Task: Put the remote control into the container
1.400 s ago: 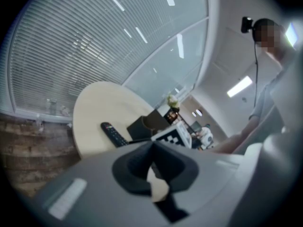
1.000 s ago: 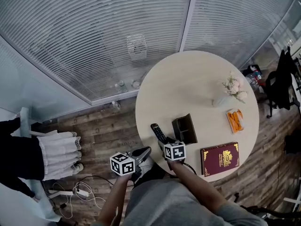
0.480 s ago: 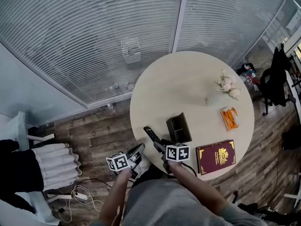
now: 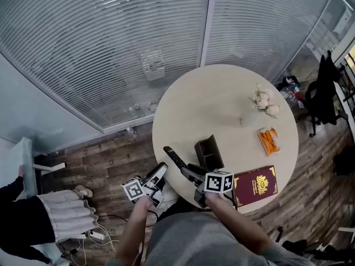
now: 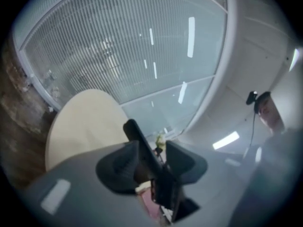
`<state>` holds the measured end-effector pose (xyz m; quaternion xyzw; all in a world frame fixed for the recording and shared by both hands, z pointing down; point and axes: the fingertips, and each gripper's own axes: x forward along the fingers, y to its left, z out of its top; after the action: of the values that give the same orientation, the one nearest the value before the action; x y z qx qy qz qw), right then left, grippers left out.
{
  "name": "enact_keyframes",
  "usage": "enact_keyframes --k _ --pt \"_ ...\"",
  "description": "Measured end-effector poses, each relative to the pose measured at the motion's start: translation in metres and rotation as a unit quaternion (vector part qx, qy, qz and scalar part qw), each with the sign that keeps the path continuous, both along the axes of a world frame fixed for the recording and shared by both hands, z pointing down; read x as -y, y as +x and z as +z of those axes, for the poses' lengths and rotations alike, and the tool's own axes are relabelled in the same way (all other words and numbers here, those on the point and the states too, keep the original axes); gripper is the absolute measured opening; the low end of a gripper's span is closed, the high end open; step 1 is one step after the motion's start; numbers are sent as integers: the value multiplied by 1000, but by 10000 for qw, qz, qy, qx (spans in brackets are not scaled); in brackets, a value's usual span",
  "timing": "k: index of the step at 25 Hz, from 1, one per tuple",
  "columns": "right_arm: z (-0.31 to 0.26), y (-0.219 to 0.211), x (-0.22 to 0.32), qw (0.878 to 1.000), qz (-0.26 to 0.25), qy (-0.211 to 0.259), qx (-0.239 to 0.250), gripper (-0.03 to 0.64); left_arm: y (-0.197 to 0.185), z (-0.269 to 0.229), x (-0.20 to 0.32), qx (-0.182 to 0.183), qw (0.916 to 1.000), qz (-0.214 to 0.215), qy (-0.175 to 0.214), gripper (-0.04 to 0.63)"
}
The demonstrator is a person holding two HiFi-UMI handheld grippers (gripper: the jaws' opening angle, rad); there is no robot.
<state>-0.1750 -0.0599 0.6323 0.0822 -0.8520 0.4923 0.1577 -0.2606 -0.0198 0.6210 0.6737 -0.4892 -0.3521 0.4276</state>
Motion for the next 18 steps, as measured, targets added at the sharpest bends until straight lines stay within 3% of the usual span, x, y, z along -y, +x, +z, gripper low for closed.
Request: enact_keyframes --k 6,13,18 --pt "-32 4 -2 9967 -132 -270 757 222 0 -28 4 -524 9966 -59 641 268" --pt "-70 20 -14 9862 -543 -466 1496 222 17 -66 -1 -854 9850 307 1471 291" --pt "-83 36 -21 9810 -713 -610 1699 222 30 -81 1 -871 9827 370 1593 295"
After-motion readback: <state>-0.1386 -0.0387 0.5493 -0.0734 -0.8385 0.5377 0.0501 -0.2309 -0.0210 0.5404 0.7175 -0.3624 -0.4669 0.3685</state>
